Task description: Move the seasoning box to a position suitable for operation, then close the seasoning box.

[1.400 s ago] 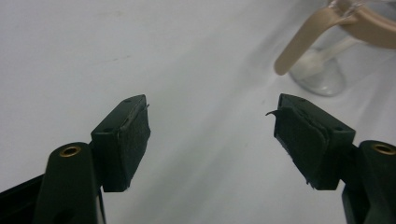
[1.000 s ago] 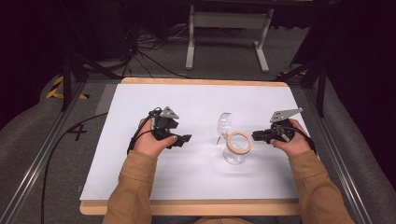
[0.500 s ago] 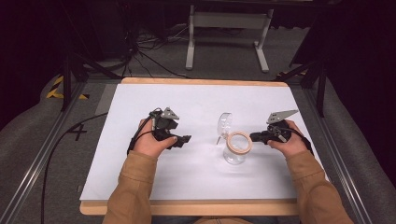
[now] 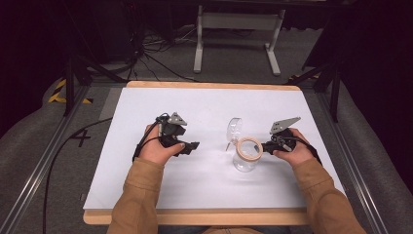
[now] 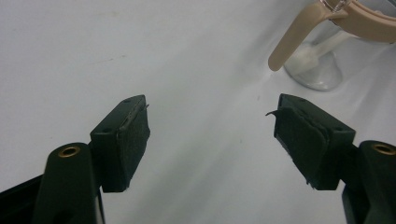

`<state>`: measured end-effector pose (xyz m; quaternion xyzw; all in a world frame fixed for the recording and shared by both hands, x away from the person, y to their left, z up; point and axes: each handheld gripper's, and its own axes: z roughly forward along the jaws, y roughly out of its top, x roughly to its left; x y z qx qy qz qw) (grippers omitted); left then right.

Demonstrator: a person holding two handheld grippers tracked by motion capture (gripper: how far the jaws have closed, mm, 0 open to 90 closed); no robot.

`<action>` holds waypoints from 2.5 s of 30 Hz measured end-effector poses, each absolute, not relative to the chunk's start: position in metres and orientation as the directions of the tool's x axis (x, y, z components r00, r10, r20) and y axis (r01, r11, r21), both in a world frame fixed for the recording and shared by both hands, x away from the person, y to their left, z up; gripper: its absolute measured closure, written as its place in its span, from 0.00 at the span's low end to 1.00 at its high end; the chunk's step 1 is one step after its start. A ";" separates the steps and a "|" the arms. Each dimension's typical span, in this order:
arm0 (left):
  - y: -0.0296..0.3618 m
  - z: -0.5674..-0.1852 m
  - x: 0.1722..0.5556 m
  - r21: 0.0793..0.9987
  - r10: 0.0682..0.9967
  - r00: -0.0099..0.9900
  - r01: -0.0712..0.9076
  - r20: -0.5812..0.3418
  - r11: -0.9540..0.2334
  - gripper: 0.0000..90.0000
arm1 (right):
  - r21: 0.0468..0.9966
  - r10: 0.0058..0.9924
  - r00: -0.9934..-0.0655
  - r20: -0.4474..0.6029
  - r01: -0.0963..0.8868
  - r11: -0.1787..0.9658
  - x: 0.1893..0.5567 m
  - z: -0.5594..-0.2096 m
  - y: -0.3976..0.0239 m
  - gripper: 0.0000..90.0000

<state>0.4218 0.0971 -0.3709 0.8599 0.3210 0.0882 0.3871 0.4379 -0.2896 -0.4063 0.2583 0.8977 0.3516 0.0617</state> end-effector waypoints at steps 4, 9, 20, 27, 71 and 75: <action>0.096 -0.372 0.422 0.724 0.620 0.778 0.484 -0.099 -0.492 0.30 | 0.659 0.501 -0.862 0.075 0.420 0.624 0.437 -0.406 -0.290 1.00; 0.096 -0.371 0.422 0.723 0.616 0.782 0.480 -0.095 -0.497 0.30 | 0.642 0.475 -0.875 0.097 0.420 0.641 0.434 -0.405 -0.288 1.00; 0.093 -0.371 0.424 0.721 0.608 0.787 0.480 -0.101 -0.501 0.30 | 0.592 0.419 -0.902 0.106 0.395 0.702 0.425 -0.401 -0.281 1.00; 0.091 -0.371 0.425 0.721 0.605 0.790 0.478 -0.103 -0.501 0.30 | 0.570 0.383 -0.917 0.116 0.377 0.730 0.417 -0.399 -0.275 1.00; 0.075 -0.355 0.423 0.816 0.536 0.832 0.404 -0.140 -0.413 1.00 | 0.638 0.343 -0.932 0.115 0.333 0.694 0.386 -0.363 -0.274 1.00; 0.068 -0.355 0.425 0.828 0.515 0.847 0.378 -0.129 -0.414 1.00 | 0.674 0.351 -0.931 0.105 0.326 0.662 0.383 -0.359 -0.276 1.00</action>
